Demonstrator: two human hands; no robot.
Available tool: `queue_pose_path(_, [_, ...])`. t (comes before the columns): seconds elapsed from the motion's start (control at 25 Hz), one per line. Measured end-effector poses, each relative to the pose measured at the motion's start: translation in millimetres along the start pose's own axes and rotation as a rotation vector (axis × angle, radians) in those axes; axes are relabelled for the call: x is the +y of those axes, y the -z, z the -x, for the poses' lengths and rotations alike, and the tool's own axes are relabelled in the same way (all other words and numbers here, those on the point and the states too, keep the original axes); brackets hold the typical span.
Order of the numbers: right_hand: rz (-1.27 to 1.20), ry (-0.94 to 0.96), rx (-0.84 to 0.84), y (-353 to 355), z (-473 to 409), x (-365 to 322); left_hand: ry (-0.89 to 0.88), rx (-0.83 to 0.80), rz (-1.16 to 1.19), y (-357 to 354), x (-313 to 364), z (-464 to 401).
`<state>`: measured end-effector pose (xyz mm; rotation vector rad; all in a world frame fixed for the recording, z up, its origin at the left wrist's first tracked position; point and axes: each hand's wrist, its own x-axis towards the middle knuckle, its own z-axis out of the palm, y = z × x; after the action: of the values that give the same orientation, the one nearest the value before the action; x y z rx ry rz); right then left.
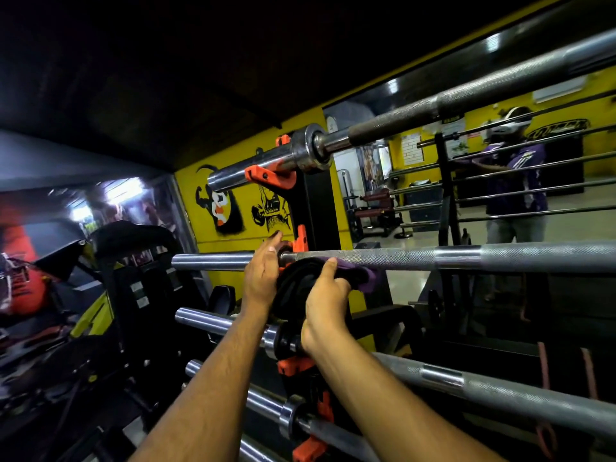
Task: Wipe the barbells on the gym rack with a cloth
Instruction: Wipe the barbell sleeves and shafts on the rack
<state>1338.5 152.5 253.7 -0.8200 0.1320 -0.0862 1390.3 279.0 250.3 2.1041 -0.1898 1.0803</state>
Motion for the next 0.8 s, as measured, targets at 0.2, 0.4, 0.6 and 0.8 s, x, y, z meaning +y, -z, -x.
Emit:
queue_pose_path(0.2, [-0.115, -0.02, 0.051, 42.6, 5.8, -20.6, 0.031, 0.008, 0.007, 2.8, 2.9, 2.3])
queue_pose_path(0.4, [-0.224, 0.15, 0.253, 111.9, 23.5, -96.1, 0.064, 0.012, 0.076, 0.0, 9.3, 6.1])
queue_pose_path(0.6, [-0.133, 0.109, 0.202, 79.3, 16.6, -75.5, 0.076, -0.033, 0.023, 3.8, 11.4, 5.8])
queue_pose_path(0.8, [0.019, -0.019, -0.044, 14.0, 1.7, -11.2, 0.057, -0.092, -0.021, 9.0, 5.1, -0.5])
